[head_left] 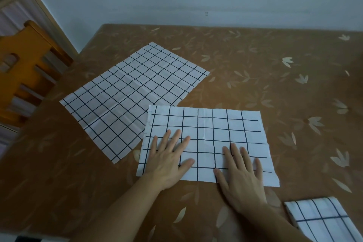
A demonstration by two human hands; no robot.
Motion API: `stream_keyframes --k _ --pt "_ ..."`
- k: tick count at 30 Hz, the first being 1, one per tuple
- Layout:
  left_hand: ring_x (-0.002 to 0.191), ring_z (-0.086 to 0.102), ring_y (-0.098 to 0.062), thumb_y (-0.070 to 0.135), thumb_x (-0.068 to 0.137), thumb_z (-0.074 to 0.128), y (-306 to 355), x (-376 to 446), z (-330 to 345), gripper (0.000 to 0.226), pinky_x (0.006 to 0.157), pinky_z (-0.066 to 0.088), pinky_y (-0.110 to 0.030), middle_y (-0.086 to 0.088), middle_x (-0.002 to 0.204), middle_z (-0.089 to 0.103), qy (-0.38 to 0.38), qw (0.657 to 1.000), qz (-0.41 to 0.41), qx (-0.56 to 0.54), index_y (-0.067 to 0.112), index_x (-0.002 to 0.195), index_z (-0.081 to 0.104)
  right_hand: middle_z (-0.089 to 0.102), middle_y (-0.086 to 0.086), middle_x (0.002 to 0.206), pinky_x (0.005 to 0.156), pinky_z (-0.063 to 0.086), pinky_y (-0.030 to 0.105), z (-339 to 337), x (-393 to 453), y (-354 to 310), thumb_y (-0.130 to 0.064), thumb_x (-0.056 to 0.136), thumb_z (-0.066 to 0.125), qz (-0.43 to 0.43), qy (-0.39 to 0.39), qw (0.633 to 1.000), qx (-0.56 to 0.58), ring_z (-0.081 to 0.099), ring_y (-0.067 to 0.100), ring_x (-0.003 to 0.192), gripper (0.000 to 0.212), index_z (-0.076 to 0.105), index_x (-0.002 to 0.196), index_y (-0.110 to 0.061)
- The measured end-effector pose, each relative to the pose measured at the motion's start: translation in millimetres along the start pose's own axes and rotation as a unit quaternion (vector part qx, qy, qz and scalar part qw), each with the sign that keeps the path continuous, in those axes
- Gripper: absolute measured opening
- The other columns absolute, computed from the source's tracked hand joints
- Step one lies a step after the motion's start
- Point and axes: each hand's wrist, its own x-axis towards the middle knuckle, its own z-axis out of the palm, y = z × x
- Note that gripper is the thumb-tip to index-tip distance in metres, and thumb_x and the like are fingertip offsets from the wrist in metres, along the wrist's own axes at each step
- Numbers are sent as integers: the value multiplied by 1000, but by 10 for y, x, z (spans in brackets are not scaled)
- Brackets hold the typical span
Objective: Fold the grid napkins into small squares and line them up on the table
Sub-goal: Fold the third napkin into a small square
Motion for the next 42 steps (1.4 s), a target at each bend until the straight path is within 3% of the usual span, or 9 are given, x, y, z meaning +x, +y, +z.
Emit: stream_keyframes --k 7,10,14,21,26,29,33,37,42 --pt "146 -21 -22 71 85 -4 120 -91 -19 70 115 -16 -51 8 161 -14 34 999 16 -20 45 149 -9 6 -6 162 117 2 50 28 7 -19 -71 84 -1 4 1 1000 -6 -1 19 149 81 12 154 -31" --pt "144 -27 -23 71 88 0 181 -156 33 66 114 -17 -53 9 159 -21 14 1000 9 -20 46 148 -14 5 -7 161 116 -1 48 54 -3 -15 -73 83 -7 0 1 1000 -15 -1 18 149 83 11 154 -31" --pt "143 -30 -22 72 89 3 105 -159 40 67 115 -15 -53 10 157 -25 4 1000 5 -10 46 147 -18 18 -6 160 114 -2 46 50 8 -30 -69 90 8 -11 4 999 -32 9 20 148 74 21 152 -32" --pt "143 -31 -20 75 82 -8 43 -179 51 71 116 -14 -53 10 157 -26 4 1000 6 1 46 146 -20 28 -3 157 114 4 48 38 24 -104 -67 93 9 -22 9 999 -44 21 24 146 71 29 149 -29" --pt "142 -32 -20 71 82 -9 49 -145 24 69 116 -14 -53 10 156 -29 -8 1000 5 6 46 143 -26 30 0 156 114 6 48 58 88 -528 -56 98 15 -85 22 996 -5 22 23 146 63 32 149 -23" --pt "141 -33 -20 66 78 -12 51 -138 44 69 116 -15 -53 9 157 -29 -6 1000 7 20 45 142 -29 22 0 159 115 2 48 124 154 -673 -50 99 18 -97 21 995 22 13 22 148 59 28 151 -23" --pt "143 -30 -18 73 86 -3 36 -136 79 67 116 -14 -52 12 154 -28 12 1000 3 6 47 146 -20 12 -1 161 116 -4 45 182 179 -486 -52 98 9 -78 21 997 9 1 19 148 62 19 153 -24" --pt "143 -28 -18 73 88 3 41 -131 86 68 115 -16 -50 12 156 -25 25 1000 7 3 45 148 -15 -19 -7 158 118 -12 43 60 137 -48 -59 88 -10 -42 -16 999 -12 -24 14 144 70 -11 152 -29" --pt "144 -23 -14 74 85 -6 -202 -223 84 71 114 -20 -43 10 159 -17 29 1000 5 0 44 150 -9 -22 -6 157 119 -9 43 -102 66 395 -60 85 -13 -5 -37 998 -49 -27 14 142 70 -20 148 -31"
